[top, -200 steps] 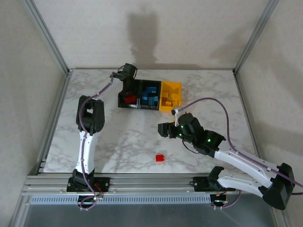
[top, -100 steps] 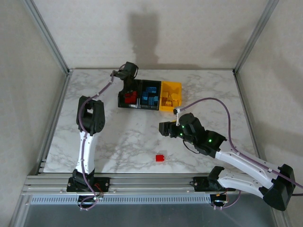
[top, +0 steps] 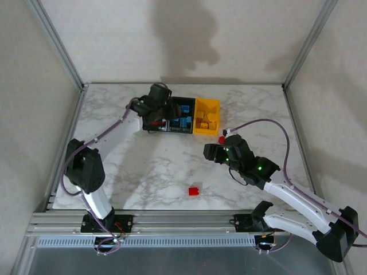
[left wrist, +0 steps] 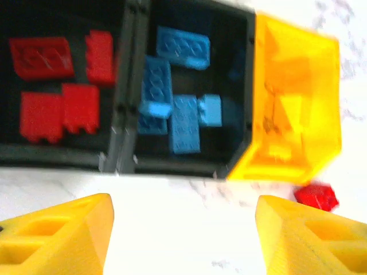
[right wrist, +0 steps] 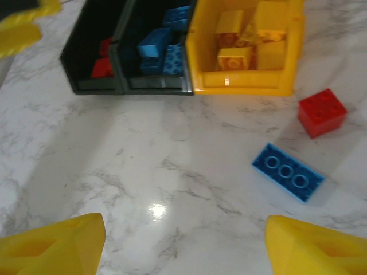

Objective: Sort the legos into containers by color
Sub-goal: Place the lego in the container, then pick up the lego from the middle-left of the table.

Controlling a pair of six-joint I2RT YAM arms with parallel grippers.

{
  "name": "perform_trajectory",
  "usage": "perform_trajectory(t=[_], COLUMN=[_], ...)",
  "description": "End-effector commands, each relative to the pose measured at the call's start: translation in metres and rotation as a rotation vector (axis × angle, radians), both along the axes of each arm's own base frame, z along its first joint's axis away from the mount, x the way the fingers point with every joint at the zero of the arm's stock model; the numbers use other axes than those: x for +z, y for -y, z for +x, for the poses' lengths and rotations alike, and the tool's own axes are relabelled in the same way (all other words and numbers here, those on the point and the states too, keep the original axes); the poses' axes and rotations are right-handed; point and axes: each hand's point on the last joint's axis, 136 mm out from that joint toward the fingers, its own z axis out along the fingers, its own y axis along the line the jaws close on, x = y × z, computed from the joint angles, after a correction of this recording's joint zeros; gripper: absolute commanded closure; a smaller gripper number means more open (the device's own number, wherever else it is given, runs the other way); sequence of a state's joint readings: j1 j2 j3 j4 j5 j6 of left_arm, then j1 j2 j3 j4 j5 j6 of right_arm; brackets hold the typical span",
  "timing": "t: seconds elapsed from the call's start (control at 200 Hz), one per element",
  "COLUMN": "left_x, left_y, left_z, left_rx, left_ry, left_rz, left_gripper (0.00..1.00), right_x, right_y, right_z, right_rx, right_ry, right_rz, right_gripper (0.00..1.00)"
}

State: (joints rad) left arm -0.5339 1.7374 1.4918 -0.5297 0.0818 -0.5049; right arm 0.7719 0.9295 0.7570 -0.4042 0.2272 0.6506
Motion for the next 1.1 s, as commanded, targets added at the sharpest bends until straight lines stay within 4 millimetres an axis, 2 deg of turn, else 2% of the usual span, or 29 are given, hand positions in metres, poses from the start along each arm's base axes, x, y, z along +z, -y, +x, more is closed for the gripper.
perform_trajectory(t=[0.0, 0.27, 0.436, 0.656, 0.801, 0.926, 1.096], left_x=[-0.015, -0.056, -0.077, -0.107, -0.121, -0.132, -0.146], left_y=[0.016, 0.026, 0.027, 0.046, 0.061, 0.077, 0.089], left_z=[-0.031, -0.113, -0.149, -0.196, -0.215, -0.231, -0.246], left_rx=[-0.097, -0.168, -0.141, -0.114, -0.143, -0.179, -0.206], left_ry=[-0.025, -0.143, -0.208, -0.297, -0.345, -0.381, -0.424], left_rz=[-0.017, -0.048, -0.046, -0.055, -0.011, 0.032, 0.109], left_gripper=[0.33, 0.3, 0.3, 0.28, 0.25, 0.23, 0.2], right_x=[-0.009, -0.046, -0.064, -0.071, -0.073, -0.079, -0.081], right_y=[0.023, 0.054, 0.072, 0.08, 0.08, 0.086, 0.094], right_z=[0.0, -0.005, -0.005, -0.001, -0.003, -0.007, -0.012], right_rx=[-0.103, -0.221, -0.283, -0.321, -0.316, -0.333, -0.36], right_ry=[-0.06, -0.22, -0.288, -0.31, -0.301, -0.31, -0.297], right_rz=[-0.006, -0.014, -0.009, 0.007, 0.037, 0.029, 0.038], right_gripper=[0.26, 0.25, 0.23, 0.22, 0.2, 0.2, 0.19])
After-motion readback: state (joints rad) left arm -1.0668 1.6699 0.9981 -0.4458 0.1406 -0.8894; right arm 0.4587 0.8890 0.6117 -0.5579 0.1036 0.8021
